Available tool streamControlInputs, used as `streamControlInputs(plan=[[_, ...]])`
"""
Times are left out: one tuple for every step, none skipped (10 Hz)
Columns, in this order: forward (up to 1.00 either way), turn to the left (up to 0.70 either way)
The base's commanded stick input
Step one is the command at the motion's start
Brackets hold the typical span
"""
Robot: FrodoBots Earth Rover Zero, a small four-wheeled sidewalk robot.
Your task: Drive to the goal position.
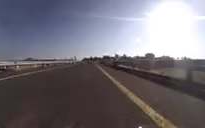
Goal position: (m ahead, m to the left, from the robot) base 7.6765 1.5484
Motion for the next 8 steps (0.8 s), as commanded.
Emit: streamControlInputs(plan=[[0.7,0.0],[0.7,0.0],[0.7,0.0],[0.7,0.0],[0.7,0.0],[0.7,0.0],[0.7,0.0],[0.7,0.0]])
